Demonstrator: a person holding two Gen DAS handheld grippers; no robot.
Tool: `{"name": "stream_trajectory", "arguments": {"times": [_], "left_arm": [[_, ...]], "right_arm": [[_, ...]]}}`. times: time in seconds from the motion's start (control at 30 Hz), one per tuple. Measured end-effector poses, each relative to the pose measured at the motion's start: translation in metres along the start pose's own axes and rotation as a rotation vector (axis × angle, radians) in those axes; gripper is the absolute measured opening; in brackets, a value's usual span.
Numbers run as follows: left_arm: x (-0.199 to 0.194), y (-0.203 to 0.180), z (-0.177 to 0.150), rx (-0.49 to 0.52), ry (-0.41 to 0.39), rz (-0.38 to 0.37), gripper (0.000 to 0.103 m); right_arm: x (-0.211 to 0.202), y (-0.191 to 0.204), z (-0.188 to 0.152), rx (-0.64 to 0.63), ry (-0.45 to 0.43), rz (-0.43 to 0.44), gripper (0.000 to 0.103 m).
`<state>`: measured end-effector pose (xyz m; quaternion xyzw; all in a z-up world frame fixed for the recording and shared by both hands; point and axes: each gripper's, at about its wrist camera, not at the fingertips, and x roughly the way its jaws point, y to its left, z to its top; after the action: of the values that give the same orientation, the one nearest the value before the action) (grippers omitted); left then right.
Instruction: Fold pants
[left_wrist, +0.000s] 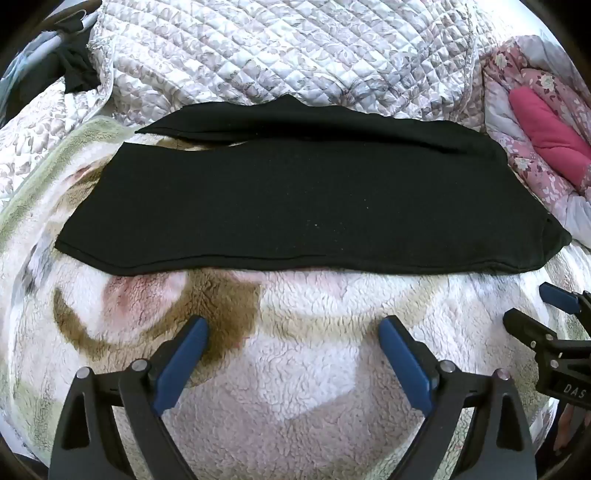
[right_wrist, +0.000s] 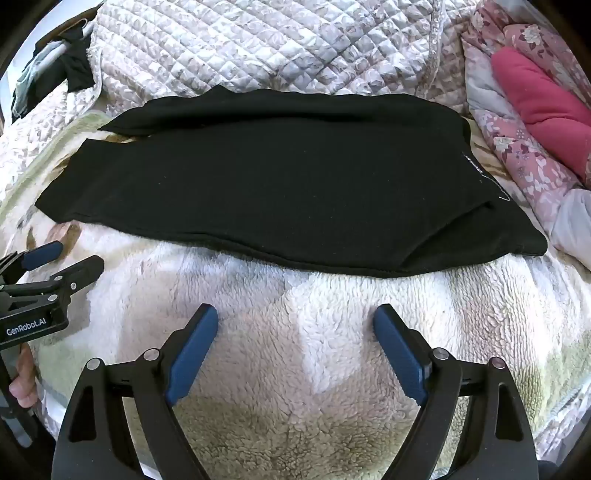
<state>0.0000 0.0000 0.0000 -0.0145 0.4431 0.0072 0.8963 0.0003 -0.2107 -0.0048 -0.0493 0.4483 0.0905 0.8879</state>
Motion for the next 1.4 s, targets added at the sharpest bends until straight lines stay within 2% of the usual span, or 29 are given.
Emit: {"name": "stream_trajectory", "arguments": {"times": [1.4], "left_arm": [[-0.003,-0.008,-0.001,0.016,-0.013,0.012,0.096]], "right_arm": [[0.002,0.002,0.000,0.003,0.002,-0.004,0.088]]}}
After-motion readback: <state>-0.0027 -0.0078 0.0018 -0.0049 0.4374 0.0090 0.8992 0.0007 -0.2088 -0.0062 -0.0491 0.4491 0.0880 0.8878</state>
